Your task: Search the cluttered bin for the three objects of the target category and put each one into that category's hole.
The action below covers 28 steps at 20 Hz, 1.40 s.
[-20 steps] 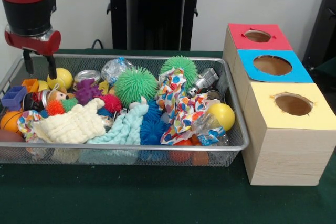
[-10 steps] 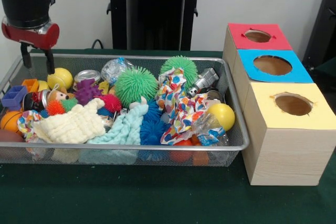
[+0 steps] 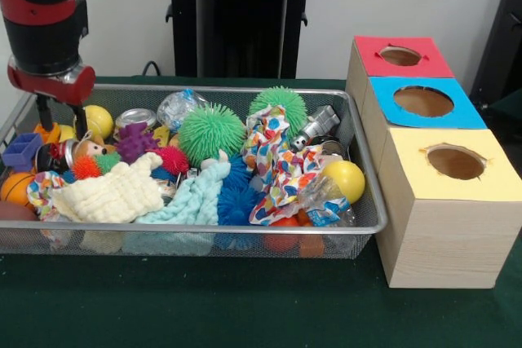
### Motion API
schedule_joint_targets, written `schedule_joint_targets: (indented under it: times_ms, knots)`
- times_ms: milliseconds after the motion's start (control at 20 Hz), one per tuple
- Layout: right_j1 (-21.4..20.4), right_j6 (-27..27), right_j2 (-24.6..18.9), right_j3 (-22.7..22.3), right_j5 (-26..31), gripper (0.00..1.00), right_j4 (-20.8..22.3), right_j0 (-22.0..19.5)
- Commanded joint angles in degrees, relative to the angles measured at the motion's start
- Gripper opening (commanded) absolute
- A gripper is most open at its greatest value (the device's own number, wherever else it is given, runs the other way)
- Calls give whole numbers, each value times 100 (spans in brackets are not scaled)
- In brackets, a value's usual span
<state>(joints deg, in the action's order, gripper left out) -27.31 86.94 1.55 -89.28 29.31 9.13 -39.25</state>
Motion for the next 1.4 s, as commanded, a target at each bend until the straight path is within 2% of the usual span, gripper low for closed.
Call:
schedule_joint_targets:
  times_ms: [50, 800, 1000, 1400]
  knots:
    - [642, 1486, -218, 325, -630, 100, -448, 250]
    - [381, 1384, -5, 84, -436, 100, -820, 439]
    - [269, 1497, 62, -143, -461, 100, -893, 522]
    - [-28, 1878, 298, -559, -174, 100, -1350, 931]
